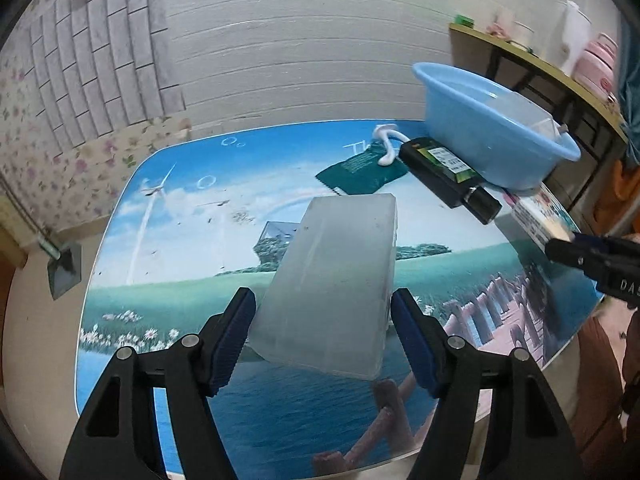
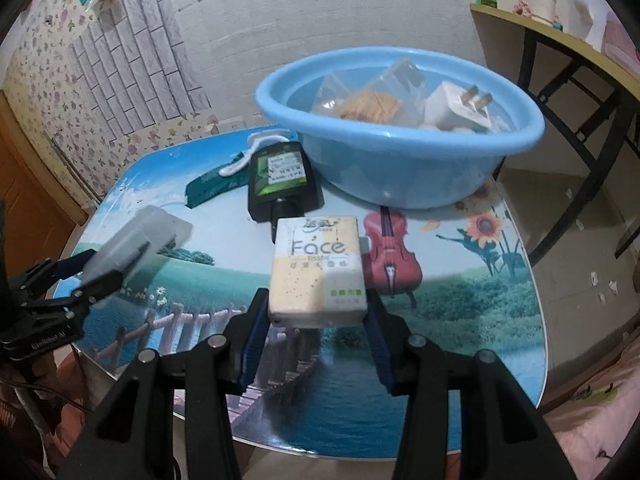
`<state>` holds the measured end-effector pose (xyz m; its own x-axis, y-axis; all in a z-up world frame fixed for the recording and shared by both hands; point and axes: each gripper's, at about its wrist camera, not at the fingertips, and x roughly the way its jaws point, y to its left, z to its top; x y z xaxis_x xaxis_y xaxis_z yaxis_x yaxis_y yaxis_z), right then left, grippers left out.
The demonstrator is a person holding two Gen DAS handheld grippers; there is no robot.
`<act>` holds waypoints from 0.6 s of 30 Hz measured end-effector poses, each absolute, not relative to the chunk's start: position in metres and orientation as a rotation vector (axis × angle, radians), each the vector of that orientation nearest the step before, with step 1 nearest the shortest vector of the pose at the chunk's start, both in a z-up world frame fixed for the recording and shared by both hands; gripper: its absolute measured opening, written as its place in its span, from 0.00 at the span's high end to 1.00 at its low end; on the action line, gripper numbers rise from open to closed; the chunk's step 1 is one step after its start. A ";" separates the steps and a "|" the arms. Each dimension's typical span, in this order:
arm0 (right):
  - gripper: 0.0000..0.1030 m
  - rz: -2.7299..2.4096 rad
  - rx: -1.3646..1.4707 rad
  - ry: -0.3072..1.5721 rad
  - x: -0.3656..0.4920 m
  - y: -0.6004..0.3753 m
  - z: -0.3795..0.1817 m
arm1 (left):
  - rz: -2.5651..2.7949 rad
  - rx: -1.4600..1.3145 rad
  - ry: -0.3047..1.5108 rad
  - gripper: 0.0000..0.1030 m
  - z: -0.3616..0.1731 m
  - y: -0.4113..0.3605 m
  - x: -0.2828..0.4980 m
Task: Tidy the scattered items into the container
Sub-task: 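Grasp the clear plastic box with the left tool while the right tool grasps the Face tissue pack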
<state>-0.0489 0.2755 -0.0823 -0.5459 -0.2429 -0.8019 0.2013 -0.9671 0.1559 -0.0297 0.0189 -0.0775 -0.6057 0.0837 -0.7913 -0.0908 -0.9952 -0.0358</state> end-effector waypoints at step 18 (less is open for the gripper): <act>0.56 -2.542 1.381 -0.060 -0.044 0.276 -0.092 | 2.682 -1.371 0.030 0.32 -0.090 0.022 -0.037</act>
